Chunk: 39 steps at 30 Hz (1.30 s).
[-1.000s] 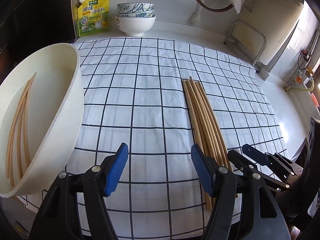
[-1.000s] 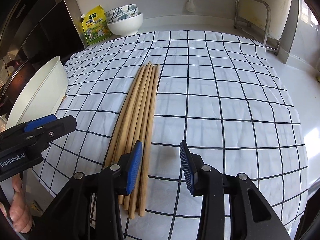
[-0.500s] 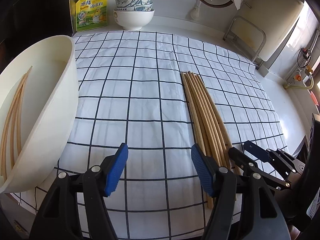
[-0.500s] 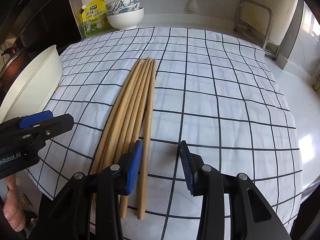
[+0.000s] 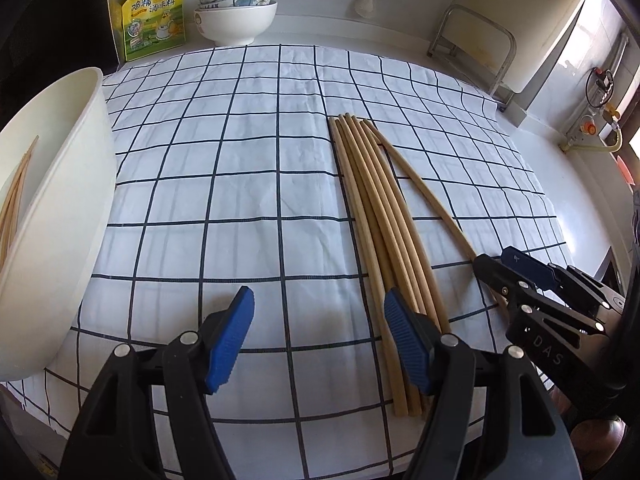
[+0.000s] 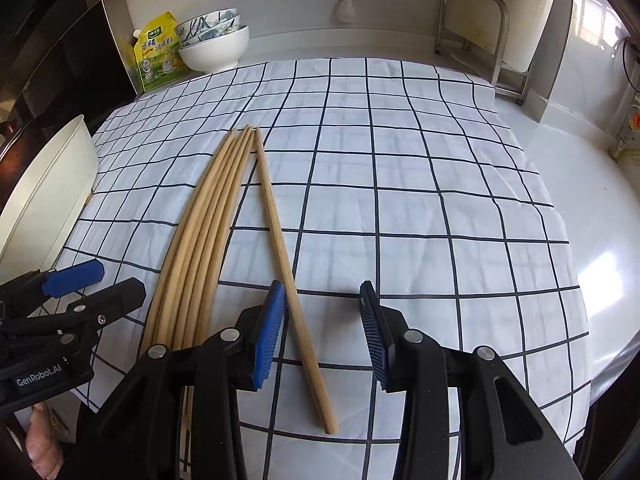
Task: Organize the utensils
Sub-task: 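Lower the left tool onto one chopstick while the right tool lowers onto another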
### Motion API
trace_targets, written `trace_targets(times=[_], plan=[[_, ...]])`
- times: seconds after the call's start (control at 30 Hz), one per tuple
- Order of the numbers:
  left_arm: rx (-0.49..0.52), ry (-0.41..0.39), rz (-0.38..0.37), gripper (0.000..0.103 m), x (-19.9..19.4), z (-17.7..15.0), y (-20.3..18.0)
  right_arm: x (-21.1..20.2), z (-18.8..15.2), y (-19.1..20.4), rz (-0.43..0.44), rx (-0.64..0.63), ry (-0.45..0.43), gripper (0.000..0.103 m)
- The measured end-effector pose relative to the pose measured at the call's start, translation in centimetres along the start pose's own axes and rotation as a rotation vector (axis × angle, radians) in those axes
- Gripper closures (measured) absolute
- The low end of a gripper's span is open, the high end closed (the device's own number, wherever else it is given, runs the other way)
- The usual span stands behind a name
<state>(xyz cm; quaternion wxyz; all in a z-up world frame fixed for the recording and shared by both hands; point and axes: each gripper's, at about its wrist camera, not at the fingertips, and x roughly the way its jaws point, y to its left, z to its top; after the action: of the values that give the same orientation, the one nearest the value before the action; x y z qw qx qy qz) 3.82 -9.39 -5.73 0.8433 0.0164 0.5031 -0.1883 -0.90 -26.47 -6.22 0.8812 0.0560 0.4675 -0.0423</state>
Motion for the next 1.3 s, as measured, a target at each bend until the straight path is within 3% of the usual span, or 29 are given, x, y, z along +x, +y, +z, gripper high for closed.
trace_targets(times=[0.33,0.5,0.83,1.17,1.3], plan=[[0.036,0.005,0.068,0.028,0.8,0.1,-0.8,-0.1,0.0,-0.5,0.007,0.017,-0.009,0.065],[0.041,0.015,0.145,0.028,1.3,0.3,-0.7,-0.1,0.0,-0.5,0.006,0.016,-0.01,0.065],[-0.016,0.014,0.147,0.028,0.6,0.2,1.7,0.2,0.6,0.4,0.001,-0.03,-0.013,0.065],[0.009,0.003,0.167,0.028,2.1,2.0,0.7,1.4,1.1,1.4,-0.046,-0.092,-0.02,0.065],[0.023,-0.006,0.152,0.052,2.1,2.3,0.2,1.5,1.2,1.9,-0.034,-0.108,-0.019,0.073]])
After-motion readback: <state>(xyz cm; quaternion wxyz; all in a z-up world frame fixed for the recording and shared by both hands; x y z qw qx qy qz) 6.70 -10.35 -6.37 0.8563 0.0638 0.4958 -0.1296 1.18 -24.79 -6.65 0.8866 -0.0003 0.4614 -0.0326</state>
